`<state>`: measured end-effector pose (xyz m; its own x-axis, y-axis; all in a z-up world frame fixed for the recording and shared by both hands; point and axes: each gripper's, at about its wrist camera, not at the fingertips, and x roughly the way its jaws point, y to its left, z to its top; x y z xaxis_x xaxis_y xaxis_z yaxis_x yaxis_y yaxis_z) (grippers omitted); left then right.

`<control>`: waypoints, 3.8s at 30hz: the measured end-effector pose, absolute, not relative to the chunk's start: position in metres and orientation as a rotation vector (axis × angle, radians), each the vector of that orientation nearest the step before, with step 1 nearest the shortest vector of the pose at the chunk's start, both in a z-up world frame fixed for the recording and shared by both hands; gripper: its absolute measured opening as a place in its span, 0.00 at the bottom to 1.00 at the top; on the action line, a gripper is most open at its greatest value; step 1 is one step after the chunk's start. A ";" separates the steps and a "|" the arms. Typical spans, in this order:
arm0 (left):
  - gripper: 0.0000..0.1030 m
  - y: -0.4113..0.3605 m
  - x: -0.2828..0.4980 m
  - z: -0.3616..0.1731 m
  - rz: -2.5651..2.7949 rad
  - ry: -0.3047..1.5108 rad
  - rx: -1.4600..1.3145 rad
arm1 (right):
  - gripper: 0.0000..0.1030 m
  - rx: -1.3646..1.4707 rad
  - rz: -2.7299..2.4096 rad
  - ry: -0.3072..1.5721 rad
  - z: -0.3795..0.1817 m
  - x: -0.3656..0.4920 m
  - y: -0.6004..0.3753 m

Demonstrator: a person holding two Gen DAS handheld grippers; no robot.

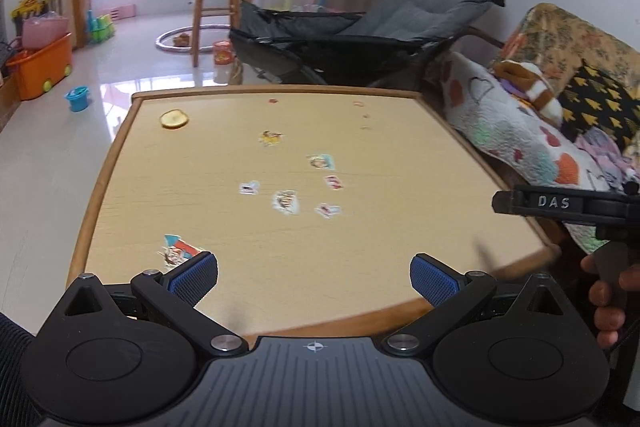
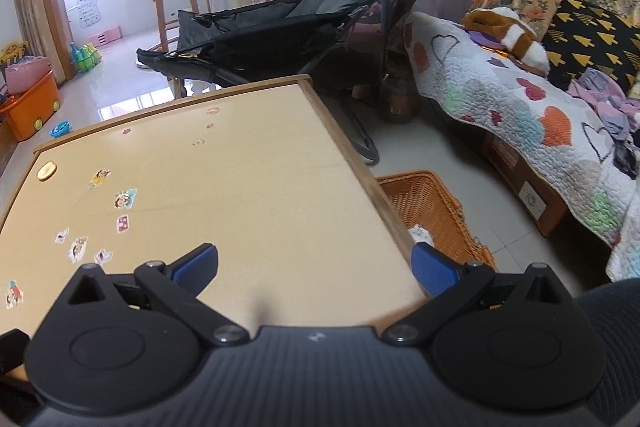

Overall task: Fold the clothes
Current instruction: 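Move the right gripper toward the wicker basket holding the floral cloth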

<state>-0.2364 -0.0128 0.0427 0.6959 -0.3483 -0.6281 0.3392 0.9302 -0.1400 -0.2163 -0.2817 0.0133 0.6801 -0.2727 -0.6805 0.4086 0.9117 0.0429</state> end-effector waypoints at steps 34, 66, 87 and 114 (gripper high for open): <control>1.00 -0.149 -0.245 0.127 -0.635 0.684 0.037 | 1.00 0.431 -0.589 0.625 0.057 -0.286 -0.402; 1.00 -0.231 -0.178 0.079 -0.708 0.845 0.080 | 1.00 0.402 -0.605 0.940 0.003 -0.214 -0.471; 1.00 -0.244 -0.094 0.033 -0.627 0.896 0.142 | 0.99 0.421 -0.557 1.134 -0.089 -0.126 -0.517; 1.00 -0.228 -0.044 0.006 -0.504 0.929 0.124 | 0.99 0.384 -0.366 1.357 -0.237 -0.044 -0.543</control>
